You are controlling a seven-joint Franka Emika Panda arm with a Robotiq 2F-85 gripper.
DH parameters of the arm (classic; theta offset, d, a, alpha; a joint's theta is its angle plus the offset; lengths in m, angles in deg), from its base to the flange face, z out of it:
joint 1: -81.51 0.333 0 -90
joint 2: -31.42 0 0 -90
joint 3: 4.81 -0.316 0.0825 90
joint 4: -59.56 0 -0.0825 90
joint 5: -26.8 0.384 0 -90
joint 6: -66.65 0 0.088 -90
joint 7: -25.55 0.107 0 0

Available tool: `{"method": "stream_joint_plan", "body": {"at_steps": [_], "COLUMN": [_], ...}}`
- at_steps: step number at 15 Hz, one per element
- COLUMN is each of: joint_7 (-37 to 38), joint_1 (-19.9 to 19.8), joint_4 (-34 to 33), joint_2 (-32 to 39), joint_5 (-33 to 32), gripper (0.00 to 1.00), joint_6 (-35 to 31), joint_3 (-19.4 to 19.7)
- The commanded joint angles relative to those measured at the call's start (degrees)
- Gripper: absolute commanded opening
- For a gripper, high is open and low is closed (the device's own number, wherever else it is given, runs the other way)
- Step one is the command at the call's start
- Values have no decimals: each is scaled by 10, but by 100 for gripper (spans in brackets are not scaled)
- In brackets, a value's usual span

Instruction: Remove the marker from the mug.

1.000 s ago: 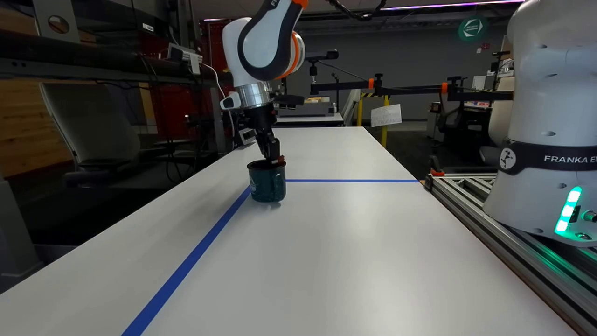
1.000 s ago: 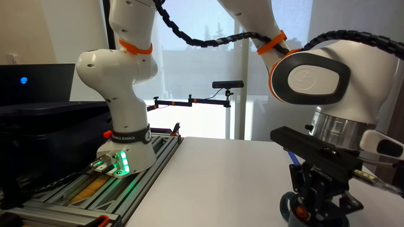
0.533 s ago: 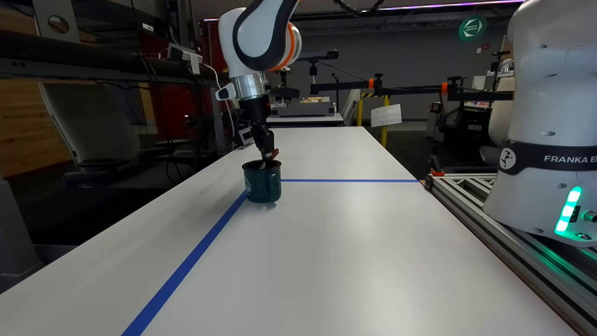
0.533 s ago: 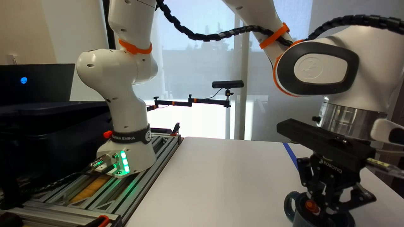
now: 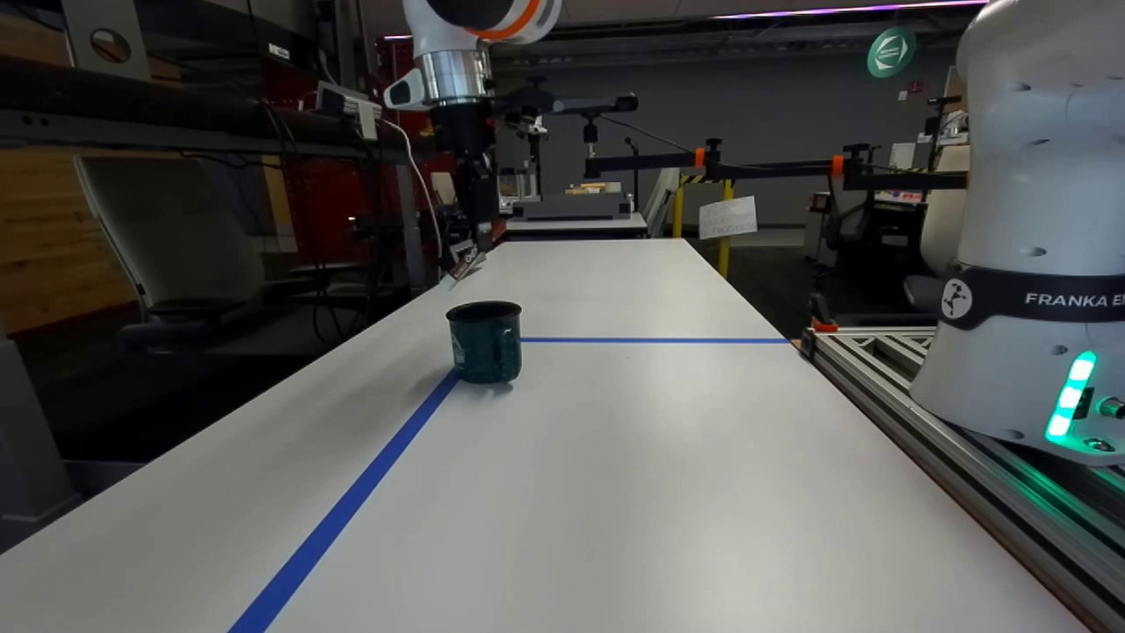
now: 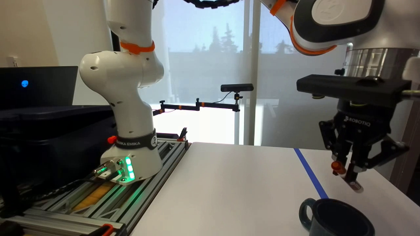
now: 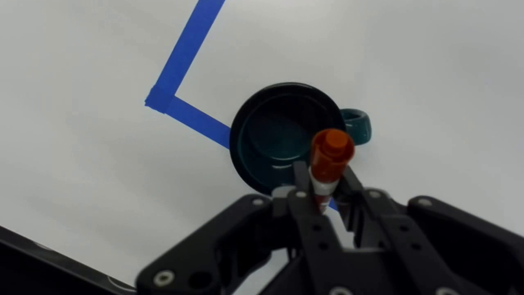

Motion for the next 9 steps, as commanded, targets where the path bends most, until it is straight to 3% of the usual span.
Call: {"method": "stream_joint_plan", "body": {"at_steps": [1,5,9], "joint_7": [-30,-37,-31], "joint_1": [6,26,53], "joint_4": [45,101,180], "joint_2": [-51,-80,-109], "joint_5": [57,115,134], "gripper": [5,5,5], "joint_6": [-7,-26,-95], "joint_3": [-10,-24,-35]}}
